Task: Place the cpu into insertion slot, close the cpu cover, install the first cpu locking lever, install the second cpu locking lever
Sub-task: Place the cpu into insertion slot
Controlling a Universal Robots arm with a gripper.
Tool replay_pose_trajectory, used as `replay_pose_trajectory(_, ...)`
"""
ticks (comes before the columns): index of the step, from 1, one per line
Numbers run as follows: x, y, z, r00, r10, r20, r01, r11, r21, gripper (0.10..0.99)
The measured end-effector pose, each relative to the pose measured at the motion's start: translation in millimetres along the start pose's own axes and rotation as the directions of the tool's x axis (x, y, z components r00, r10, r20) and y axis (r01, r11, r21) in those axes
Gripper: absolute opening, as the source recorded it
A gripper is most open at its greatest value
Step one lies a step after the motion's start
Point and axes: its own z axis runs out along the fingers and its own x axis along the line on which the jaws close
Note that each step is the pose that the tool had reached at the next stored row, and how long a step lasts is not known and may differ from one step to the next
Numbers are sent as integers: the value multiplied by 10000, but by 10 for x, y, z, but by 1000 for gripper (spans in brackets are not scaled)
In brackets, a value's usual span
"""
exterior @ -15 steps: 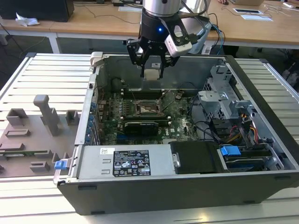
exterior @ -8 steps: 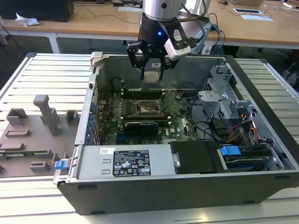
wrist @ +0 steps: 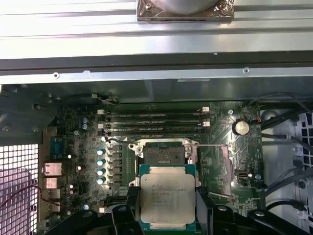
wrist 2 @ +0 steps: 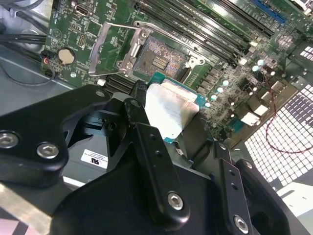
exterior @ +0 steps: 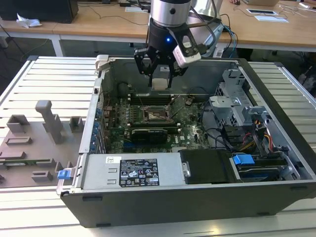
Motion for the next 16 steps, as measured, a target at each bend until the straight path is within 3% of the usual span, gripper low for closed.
replay_pose_trajectory(16, -2, -10, 116, 10000, 0, 0, 0, 10000, 1, 541)
